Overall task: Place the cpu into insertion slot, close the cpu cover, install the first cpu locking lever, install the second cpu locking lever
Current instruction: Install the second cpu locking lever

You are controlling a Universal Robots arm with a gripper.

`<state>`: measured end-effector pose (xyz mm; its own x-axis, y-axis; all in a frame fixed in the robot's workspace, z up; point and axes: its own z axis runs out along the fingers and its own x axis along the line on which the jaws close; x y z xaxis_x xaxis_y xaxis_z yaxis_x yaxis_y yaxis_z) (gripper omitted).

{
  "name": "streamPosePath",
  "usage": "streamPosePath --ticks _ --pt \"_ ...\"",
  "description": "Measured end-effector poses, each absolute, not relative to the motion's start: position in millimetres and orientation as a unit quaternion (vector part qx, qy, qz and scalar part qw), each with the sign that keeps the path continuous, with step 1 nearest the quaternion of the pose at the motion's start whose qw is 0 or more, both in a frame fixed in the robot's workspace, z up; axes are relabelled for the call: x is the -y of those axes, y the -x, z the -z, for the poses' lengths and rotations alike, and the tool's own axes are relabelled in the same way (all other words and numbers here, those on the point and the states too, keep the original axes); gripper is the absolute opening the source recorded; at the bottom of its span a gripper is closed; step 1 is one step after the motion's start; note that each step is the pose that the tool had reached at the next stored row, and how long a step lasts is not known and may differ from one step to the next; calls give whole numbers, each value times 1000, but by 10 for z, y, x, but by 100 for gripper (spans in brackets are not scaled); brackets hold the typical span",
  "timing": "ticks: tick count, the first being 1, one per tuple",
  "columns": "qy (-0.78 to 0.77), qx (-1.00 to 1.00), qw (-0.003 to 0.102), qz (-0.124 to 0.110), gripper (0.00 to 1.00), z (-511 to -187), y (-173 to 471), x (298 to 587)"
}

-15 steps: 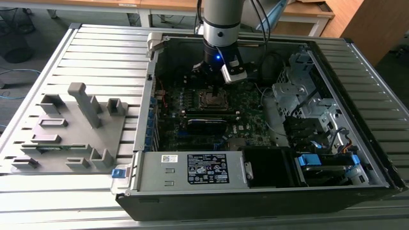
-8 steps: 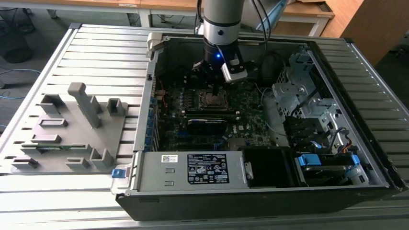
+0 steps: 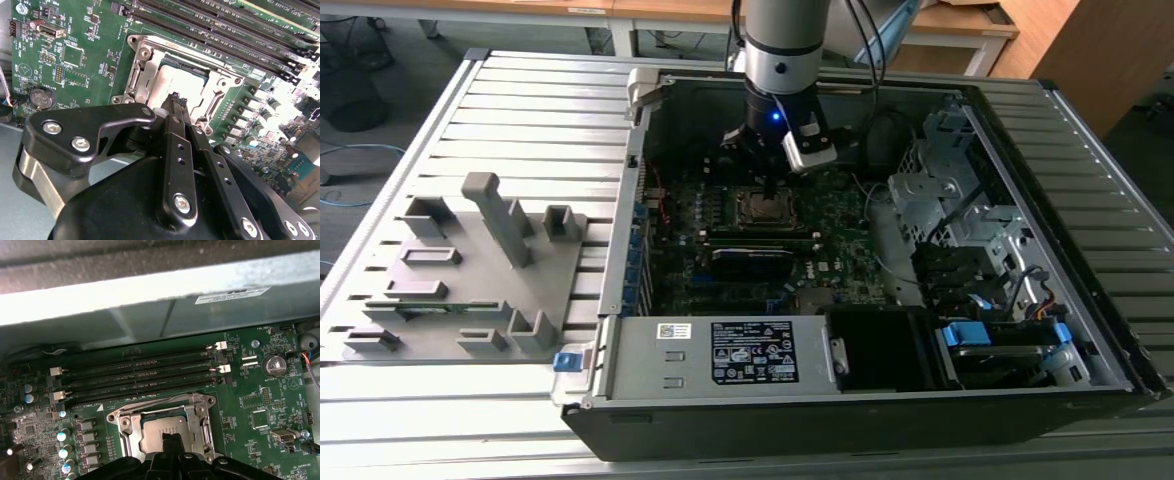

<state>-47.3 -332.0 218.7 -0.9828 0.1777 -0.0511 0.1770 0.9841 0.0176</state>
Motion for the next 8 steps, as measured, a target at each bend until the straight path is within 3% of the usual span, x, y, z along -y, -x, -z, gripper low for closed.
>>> streamPosePath --ticks 8 --pt "-89 -996 26 -7 10 -2186 473 3385"
